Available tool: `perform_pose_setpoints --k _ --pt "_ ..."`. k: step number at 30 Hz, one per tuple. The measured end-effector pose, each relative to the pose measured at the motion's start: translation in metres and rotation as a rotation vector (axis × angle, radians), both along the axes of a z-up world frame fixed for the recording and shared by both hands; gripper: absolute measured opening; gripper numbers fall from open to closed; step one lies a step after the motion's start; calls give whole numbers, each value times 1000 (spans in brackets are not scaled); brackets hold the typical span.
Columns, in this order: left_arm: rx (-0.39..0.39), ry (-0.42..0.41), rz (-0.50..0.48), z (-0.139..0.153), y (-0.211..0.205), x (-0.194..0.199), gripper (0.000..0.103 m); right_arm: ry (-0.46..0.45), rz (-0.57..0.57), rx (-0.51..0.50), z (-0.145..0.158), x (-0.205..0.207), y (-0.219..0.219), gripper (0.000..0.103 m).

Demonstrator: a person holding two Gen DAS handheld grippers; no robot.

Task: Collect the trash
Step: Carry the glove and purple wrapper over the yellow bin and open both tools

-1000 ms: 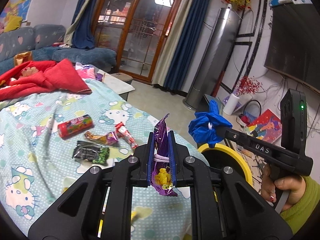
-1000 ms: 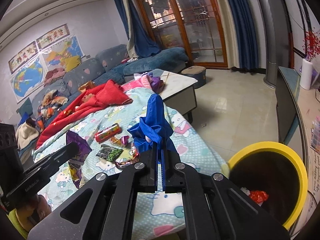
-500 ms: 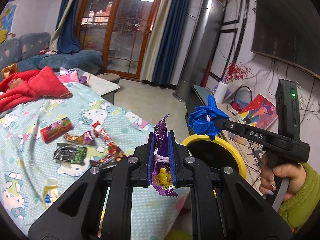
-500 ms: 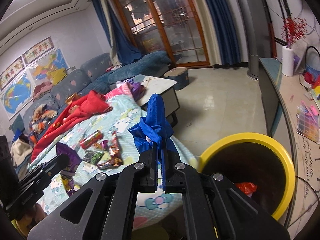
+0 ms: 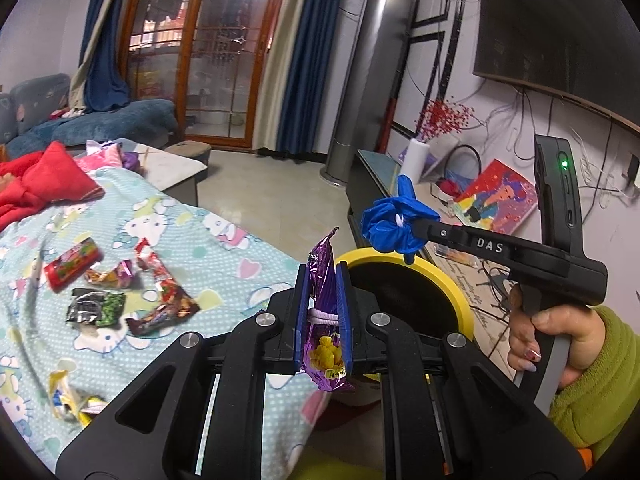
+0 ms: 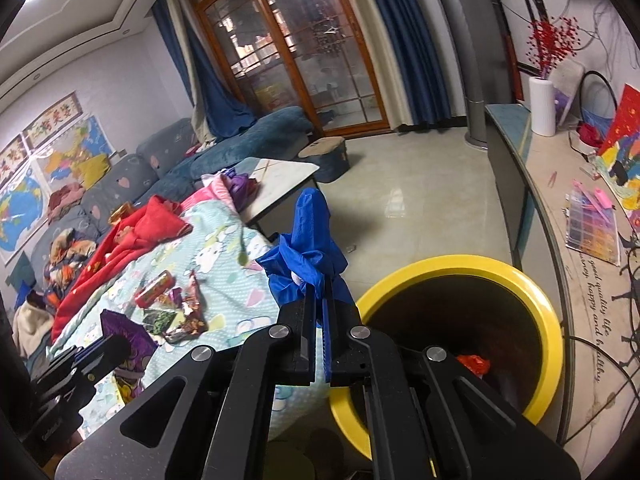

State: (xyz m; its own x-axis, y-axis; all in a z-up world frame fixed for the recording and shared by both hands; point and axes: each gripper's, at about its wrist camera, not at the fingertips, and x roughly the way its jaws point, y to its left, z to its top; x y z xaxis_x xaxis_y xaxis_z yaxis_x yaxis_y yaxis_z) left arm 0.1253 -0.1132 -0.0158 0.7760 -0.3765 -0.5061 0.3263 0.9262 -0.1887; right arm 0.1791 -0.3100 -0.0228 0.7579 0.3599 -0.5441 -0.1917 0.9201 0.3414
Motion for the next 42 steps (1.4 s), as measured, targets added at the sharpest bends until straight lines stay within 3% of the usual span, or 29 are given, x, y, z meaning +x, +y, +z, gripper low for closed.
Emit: perform_pose_setpoints --k 9,23,42 --pt "-10 39 -70 -13 -26 8 8 21 -65 10 -11 0 -34 3" --pt "52 71 -209 -28 -87 23 8 83 -154 44 -39 4 -84 3" --pt "128 120 -276 -55 -132 57 8 184 -203 109 -78 13 -128 3"
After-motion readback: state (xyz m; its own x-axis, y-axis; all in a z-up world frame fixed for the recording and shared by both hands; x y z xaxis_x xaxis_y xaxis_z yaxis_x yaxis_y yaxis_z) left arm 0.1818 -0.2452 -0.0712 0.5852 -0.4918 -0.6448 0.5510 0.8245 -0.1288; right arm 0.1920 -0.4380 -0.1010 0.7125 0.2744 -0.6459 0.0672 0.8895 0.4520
